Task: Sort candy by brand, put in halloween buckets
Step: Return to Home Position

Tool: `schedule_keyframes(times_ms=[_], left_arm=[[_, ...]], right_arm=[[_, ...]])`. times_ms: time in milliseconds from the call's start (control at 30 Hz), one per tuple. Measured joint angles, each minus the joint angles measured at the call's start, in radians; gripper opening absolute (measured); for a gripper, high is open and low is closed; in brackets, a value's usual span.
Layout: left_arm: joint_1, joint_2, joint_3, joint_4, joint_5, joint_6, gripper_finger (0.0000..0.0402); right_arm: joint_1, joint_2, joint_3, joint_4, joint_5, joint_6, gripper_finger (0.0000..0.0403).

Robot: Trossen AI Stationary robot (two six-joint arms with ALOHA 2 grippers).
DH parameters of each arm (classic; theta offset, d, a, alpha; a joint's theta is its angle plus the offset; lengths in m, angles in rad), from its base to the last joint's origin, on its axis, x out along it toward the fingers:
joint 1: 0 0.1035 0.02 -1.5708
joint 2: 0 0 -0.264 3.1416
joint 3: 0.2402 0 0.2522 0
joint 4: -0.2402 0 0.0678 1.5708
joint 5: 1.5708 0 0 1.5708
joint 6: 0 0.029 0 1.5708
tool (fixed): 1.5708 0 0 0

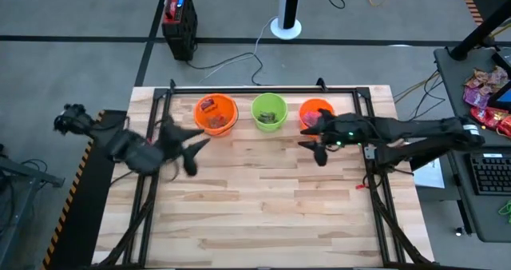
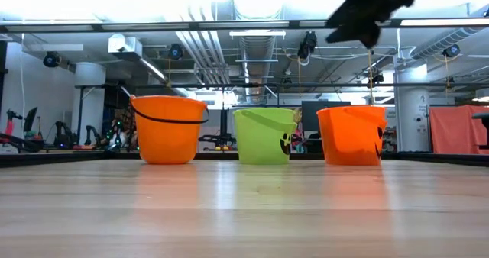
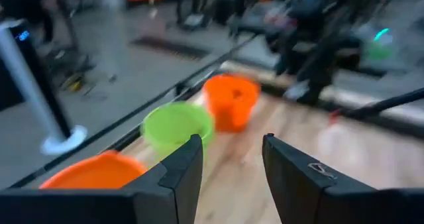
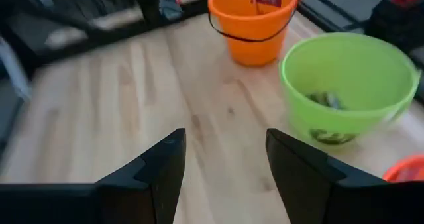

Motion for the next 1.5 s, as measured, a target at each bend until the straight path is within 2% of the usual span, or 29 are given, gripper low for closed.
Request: schedule_keyframes(times_ms=[67,133,167,233,367,500,567,633,833,867,1033,1200,1333,1400,1500], left_arm=[[-0.09,-0.025,-0.037,0.109,-0.071,-0.011,0.0141],[-0.134,-0.051,-0.075,0.203,-0.141,0.103,0.0141],[-0.13,-0.072,-0.093,0.25,-0.156,0.148,0.0141],[-0.077,-0.127,-0.139,0.335,-0.116,0.206,0.0141],[0.102,-0.256,-0.291,0.452,0.17,0.272,0.0141],[0.301,-0.41,-0.446,0.582,0.451,0.306,0.0141],[0.369,-0.502,-0.508,0.591,0.54,0.274,0.0141],[0.408,-0.593,-0.568,0.58,0.581,0.24,0.0141],[0.418,-0.892,-0.709,0.562,0.599,0.235,0.0141],[0.418,-0.913,-0.728,0.554,0.596,0.234,0.0141],[0.419,-0.877,-0.745,0.497,0.573,0.234,0.0141],[0.419,-0.912,-0.825,0.459,0.574,0.231,0.0141],[0.419,-0.908,-0.911,0.545,0.578,0.235,0.0141],[0.419,-0.909,-0.959,0.598,0.582,0.235,0.0141],[0.418,-0.876,-0.955,0.588,0.58,0.258,0.0141]], right_arm=[[0.003,-0.055,-0.044,0.041,-0.005,0.075,0.0201],[0.004,-0.102,-0.092,0.108,-0.027,0.046,0.0201],[-0.003,-0.125,-0.12,0.134,-0.069,0.008,0.0201],[-0.024,-0.168,-0.186,0.225,-0.179,-0.053,0.0201],[-0.074,-0.25,-0.338,0.407,-0.322,-0.067,0.0201],[-0.08,-0.32,-0.46,0.559,-0.364,-0.044,0.0201],[-0.081,-0.354,-0.5,0.61,-0.369,-0.036,0.0201],[-0.08,-0.39,-0.533,0.647,-0.371,-0.028,0.0201],[-0.069,-0.541,-0.589,0.666,-0.372,-0.048,0.0201],[-0.067,-0.57,-0.596,0.665,-0.372,-0.054,0.0201],[-0.061,-0.715,-0.62,0.657,-0.368,-0.08,0.0201],[-0.059,-0.88,-0.691,0.665,-0.373,-0.143,0.0201],[-0.059,-0.862,-0.769,0.709,-0.387,-0.139,0.0201],[-0.058,-0.854,-0.769,0.604,-0.405,-0.108,0.0201],[-0.057,-0.831,-0.769,0.52,-0.409,-0.138,0.0201]])
